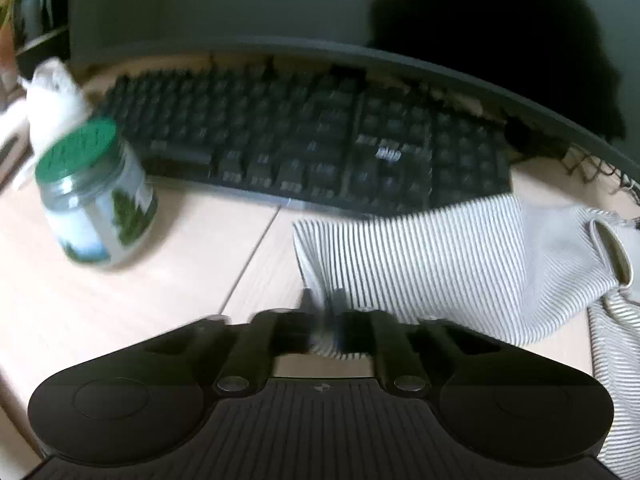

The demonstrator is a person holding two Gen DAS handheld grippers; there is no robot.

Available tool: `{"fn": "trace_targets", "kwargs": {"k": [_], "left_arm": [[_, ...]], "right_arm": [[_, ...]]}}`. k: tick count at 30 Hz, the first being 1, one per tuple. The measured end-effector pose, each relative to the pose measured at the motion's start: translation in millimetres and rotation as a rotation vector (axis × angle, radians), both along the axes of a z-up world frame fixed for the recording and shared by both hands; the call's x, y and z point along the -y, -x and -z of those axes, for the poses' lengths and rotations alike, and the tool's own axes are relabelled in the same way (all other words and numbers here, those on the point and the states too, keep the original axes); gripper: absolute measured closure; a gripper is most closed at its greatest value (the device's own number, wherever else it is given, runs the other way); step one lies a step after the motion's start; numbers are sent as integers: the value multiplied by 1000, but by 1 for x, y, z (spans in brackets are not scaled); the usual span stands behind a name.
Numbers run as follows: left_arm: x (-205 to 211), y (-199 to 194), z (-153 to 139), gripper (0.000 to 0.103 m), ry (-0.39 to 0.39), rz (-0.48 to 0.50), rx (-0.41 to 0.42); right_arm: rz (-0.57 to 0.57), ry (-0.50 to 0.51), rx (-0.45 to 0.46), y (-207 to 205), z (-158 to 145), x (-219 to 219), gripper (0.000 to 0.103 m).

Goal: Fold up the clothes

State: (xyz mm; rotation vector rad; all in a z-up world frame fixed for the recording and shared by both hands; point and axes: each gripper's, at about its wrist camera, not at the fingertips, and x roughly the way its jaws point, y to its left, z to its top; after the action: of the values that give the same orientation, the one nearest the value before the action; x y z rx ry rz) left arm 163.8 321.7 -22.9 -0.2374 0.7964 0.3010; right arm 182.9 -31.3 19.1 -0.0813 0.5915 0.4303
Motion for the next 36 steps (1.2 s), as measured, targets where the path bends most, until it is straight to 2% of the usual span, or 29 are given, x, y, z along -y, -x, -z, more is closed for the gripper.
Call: {"fn": "trace_targets", "kwargs": {"k": [1,5,9,14,17,20,25,29,33,36], "left_arm": [[4,-2,-8,98,-10,15,20],[40,-6,-68,99,-5,128,177],[100,-20,-130,99,33,303,325],[194,-54,-169,99,88,520,384],[250,-73,-177,99,81,609,395],[296,-91,-173,98,95,663,376],[335,-108,-160,95,167,708,328],[333,-112,-158,79,157,683,318],[302,-108,-148,62,126,586,294],[276,-101,-130,49,87,511,242]], "right_arm": [[27,-4,0,2,-1,12,26],[162,-41,-15,1,0,63,26],[280,-107,-29,-3,3,110,26],[319,-150,-20,-5,6,144,26],[327,-157,-13,-4,6,161,26],[339,-164,-8,-3,5,180,26],[360,-185,-12,-9,8,206,26],[372,-220,-25,-19,13,222,26],[345,-258,-40,-40,18,227,26],[315,-290,-74,-67,24,222,27]]}}
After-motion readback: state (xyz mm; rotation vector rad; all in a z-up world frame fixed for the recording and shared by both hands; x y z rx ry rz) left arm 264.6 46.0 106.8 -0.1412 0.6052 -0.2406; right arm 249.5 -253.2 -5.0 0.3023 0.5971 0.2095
